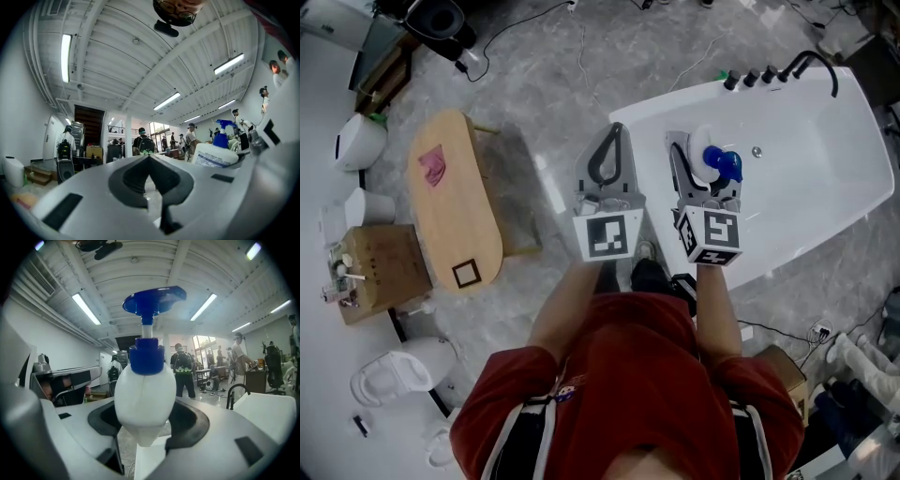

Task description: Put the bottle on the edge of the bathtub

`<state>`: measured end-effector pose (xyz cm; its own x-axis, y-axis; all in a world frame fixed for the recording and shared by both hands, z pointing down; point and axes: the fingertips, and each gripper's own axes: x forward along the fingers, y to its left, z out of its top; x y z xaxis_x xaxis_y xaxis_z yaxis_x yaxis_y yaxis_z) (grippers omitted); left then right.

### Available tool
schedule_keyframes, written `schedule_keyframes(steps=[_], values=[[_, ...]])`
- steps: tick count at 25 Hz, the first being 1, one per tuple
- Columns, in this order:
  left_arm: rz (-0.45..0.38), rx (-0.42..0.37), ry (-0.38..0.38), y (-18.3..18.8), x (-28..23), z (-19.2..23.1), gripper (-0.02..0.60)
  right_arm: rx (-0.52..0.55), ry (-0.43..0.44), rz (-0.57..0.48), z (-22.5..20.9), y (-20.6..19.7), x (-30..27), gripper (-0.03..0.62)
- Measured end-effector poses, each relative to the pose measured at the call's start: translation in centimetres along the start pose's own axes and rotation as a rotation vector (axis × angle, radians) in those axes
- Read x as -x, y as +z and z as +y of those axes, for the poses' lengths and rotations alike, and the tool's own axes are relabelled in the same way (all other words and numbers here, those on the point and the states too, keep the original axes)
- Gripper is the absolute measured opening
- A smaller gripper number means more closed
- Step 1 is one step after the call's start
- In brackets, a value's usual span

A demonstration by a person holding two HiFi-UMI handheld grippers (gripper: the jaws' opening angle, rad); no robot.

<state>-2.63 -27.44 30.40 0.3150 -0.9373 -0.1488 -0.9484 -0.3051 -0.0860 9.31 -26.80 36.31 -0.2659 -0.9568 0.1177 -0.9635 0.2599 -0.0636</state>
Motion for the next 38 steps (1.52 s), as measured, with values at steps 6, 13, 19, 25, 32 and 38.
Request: schedule_keyframes(steps=[6, 13, 19, 25, 32, 38], values=[[0.017, 0.004, -0.009, -3.1, -2.8, 4.2, 0.015, 0.010, -0.002, 0.051, 1.6, -1.9, -5.4, 0.267], [0.063, -0.067, -0.058, -7.3, -6.3, 8.8, 0.015, 0.028, -0.005, 0.136, 3.7, -5.0, -12.4, 0.267], [0.114, -0.079, -0.071, -11.1, -8.9, 12.1, 0.016, 0.037, -0.008, 0.210, 4.7, -9.7, -17.6, 0.267], [0.126, -0.050, -0.075, -14.2, -10.3, 14.4, 0.016, 0.041, -0.029, 0.289, 5.0, -15.0, -21.5, 0.267], [0.139, -0.014, -0.057, -17.4, -10.9, 16.4, 0.015, 0.043, -0.030, 0.367, 5.3, -20.7, -25.6, 0.267], [0.142, -0.006, -0.044, -19.1, -11.4, 17.9, 0.017, 0.040, -0.028, 0.425, 5.7, -24.7, -28.1, 0.267]])
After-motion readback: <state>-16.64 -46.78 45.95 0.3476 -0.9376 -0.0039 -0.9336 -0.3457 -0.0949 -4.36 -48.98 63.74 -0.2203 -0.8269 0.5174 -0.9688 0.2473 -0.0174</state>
